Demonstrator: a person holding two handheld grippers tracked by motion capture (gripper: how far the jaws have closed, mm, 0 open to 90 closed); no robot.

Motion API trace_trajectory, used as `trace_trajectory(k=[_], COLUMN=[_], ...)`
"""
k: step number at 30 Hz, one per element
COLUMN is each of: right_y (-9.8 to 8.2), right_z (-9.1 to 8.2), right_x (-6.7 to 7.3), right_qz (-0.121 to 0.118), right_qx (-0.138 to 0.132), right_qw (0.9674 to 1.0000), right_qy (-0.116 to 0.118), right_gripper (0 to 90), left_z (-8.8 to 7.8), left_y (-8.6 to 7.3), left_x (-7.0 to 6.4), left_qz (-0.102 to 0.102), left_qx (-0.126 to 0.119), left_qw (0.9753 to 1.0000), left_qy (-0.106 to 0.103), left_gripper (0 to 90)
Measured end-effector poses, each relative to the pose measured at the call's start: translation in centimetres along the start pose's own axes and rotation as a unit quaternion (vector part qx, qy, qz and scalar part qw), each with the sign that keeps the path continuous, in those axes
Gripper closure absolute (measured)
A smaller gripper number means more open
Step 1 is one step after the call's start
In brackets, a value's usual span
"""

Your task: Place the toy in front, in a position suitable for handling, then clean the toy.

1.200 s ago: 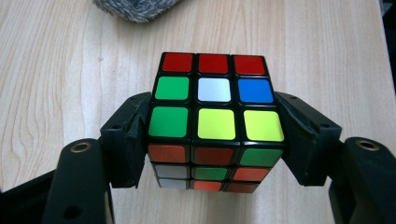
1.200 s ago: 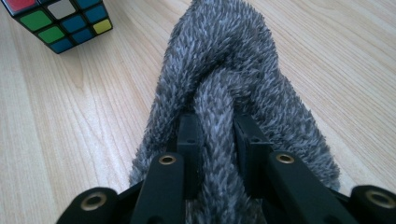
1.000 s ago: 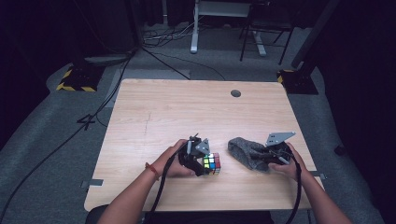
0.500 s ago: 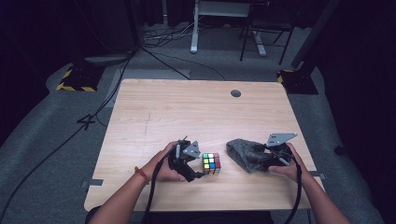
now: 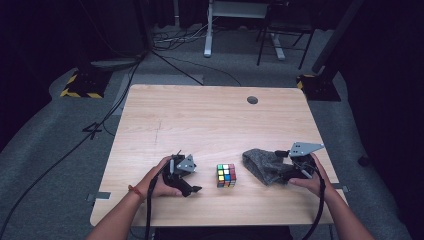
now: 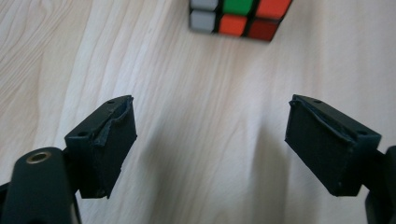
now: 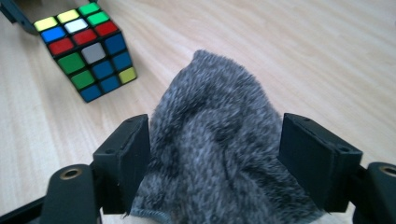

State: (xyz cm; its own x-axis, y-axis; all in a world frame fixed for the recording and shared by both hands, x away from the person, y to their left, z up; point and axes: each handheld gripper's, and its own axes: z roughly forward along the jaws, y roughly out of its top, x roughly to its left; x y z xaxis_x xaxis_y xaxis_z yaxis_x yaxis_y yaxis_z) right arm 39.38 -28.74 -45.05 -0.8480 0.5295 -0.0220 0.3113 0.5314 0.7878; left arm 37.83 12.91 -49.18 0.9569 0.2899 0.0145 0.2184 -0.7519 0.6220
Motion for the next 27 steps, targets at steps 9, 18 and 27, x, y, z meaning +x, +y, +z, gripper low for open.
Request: trace_trajectory(k=[9, 18, 27], right_y=[0.4, 1.5, 2.1], right_z=[-1.0, -1.6, 1.3], right_x=[0.3, 2.4, 5.8], right_qz=[0.002, -0.026, -0.056], right_qx=[-0.033, -0.053, -0.012], right_qw=[0.9993, 0.9982, 0.9968], right_qy=[-0.016, 0.007, 0.055], right_gripper=[33.1, 43.1, 56.2], left_z=[0.4, 1.1, 2.0], left_y=[-0.2, 0.8, 3.0], left_x=[0.3, 1.0, 0.2], left_qz=[-0.028, -0.032, -0.003], left_qx=[-0.010, -0.012, -0.012], left_qw=[0.9996, 0.9994, 0.9995], left_qy=[-0.001, -0.002, -0.029], left_gripper=[19.0, 23.1, 21.8])
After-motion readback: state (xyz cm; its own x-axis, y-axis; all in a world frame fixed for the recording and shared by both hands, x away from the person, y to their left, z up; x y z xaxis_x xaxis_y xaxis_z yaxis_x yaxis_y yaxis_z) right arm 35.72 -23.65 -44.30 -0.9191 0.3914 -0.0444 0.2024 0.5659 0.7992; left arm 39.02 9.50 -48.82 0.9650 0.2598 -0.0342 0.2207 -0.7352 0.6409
